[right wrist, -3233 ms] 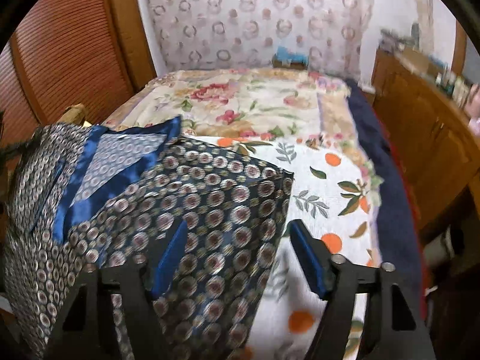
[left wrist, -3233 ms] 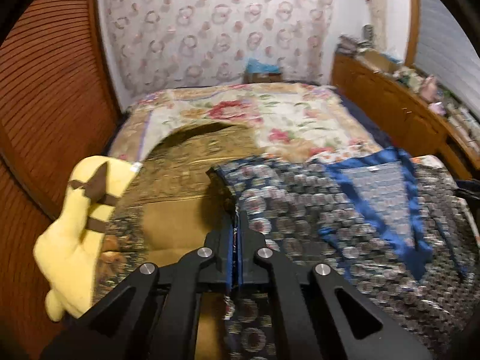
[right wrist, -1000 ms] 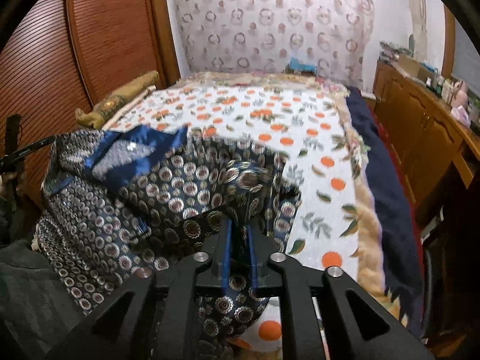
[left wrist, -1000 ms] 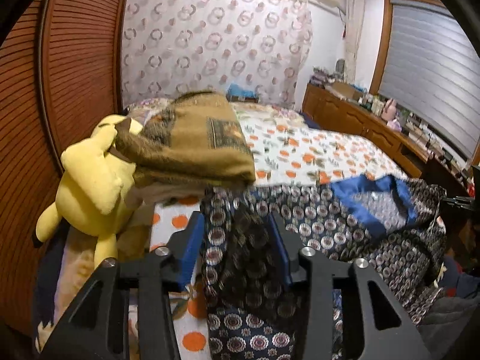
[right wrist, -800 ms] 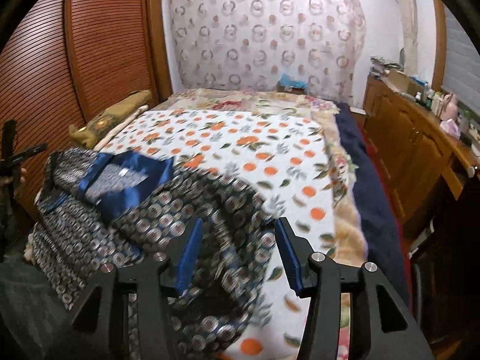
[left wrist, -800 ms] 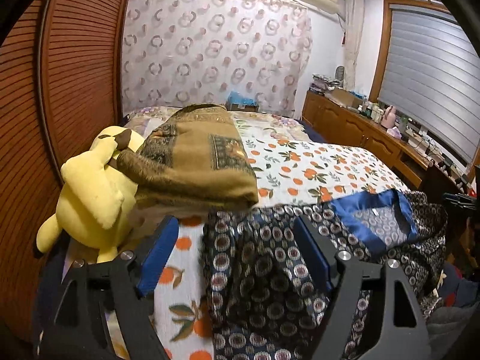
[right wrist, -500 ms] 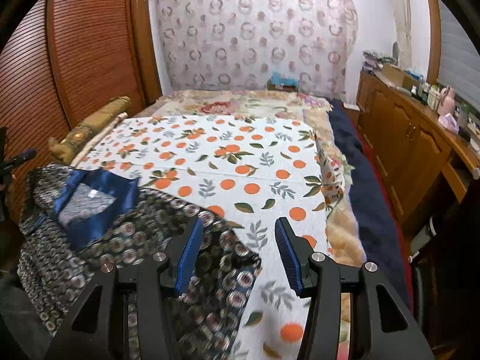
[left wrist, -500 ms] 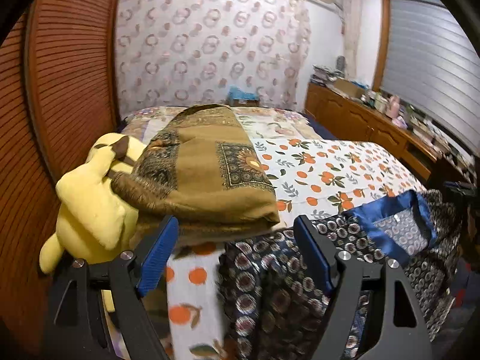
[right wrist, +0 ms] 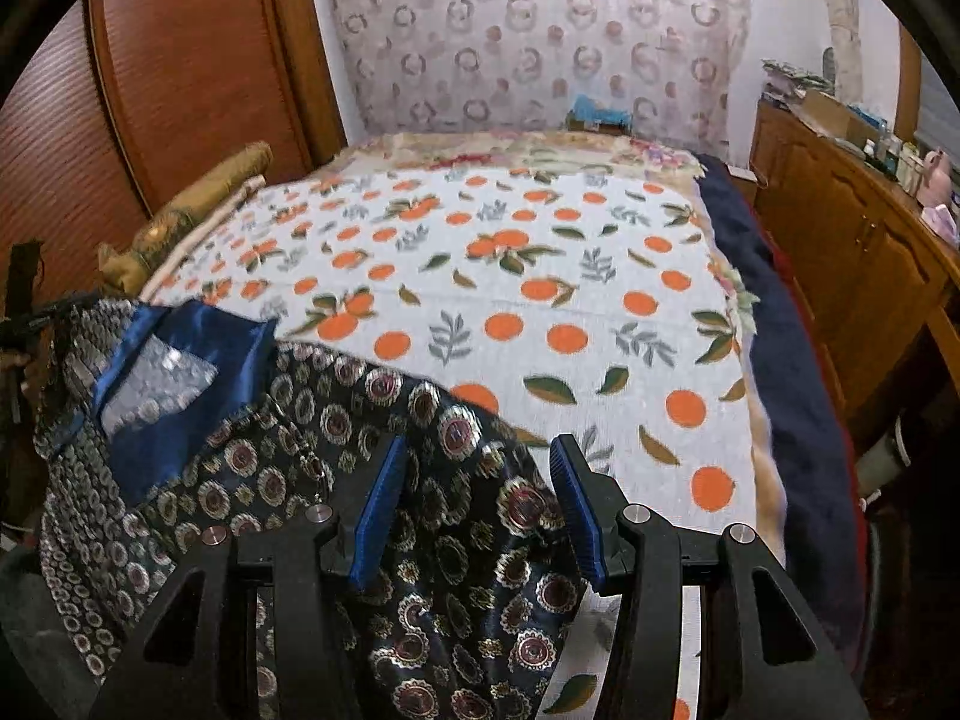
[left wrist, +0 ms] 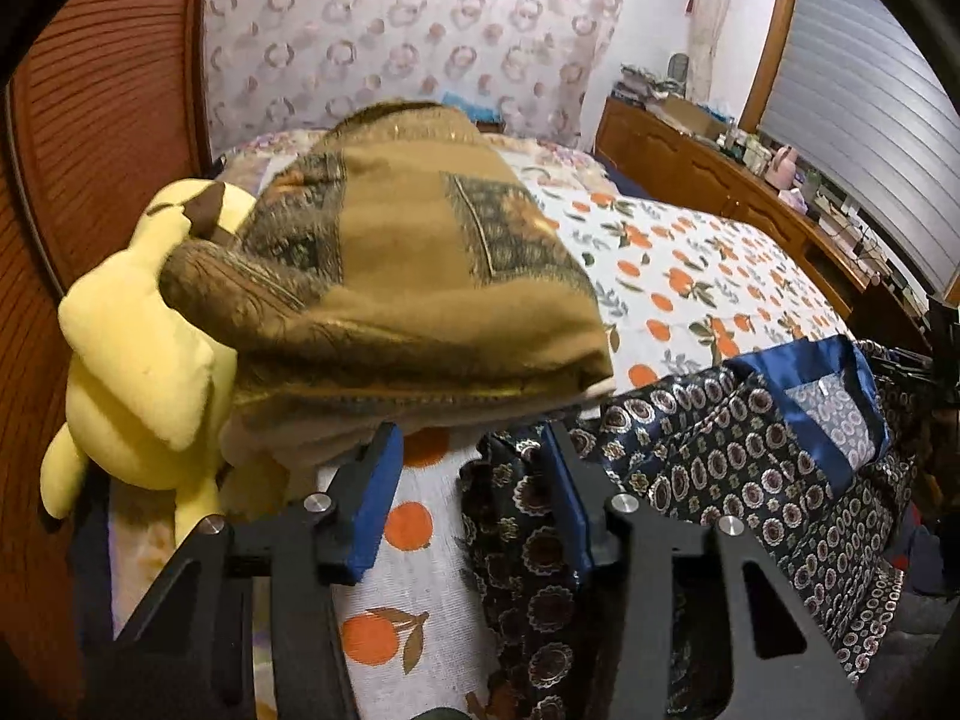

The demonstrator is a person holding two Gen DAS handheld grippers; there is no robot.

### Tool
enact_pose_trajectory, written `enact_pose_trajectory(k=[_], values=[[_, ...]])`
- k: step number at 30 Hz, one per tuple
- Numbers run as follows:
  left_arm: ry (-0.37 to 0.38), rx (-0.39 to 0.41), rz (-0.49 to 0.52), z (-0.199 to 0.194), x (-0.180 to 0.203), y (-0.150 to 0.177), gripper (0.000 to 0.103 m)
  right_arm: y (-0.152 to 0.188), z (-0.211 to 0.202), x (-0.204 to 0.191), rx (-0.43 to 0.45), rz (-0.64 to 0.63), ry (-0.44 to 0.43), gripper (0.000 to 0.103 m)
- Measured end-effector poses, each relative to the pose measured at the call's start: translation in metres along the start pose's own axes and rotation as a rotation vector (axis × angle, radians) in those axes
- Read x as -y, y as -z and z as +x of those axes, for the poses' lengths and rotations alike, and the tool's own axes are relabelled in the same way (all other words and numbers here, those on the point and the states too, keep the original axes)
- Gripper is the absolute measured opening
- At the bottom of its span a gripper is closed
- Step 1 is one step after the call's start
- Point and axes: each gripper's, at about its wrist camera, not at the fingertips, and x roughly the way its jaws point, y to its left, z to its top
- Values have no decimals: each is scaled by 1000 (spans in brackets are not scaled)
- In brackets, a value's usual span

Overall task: Fold small clothes
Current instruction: 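Lower the hem onto the collar and open both grippers, then grasp the folded garment edge with both grippers and lift it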

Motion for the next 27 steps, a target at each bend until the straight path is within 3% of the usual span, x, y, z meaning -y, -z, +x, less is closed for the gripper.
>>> enact_pose_trajectory(k=[4, 12, 17, 20, 21, 22, 24, 25, 27], values=[[38, -19, 38, 6, 8, 1, 49, 1, 8, 3, -41, 6, 15, 52], [11, -76, 33, 17, 9, 8, 49, 0, 15, 1, -58, 3, 21, 52], [28, -69, 43, 17, 11, 9, 49, 1, 17, -2, -70, -12, 29, 52], [42, -48, 52, 14, 14, 8, 18, 0, 19, -7, -82, -47, 38, 52], [37, -38, 49, 12, 15, 8, 9, 0, 19, -8, -85, -51, 39, 47], [53, -25, 47, 9, 17, 7, 7, 0, 19, -6, -84, -55, 38, 41], [64, -2, 59, 3, 24, 5, 5, 1, 17, -7, -85, -61, 13, 16], [74, 7, 64, -1, 27, 4, 5, 2, 16, -9, -86, -67, 2, 9], [101, 36, 81, -11, 33, 2, 4, 4, 9, -17, -55, -101, 21, 7]])
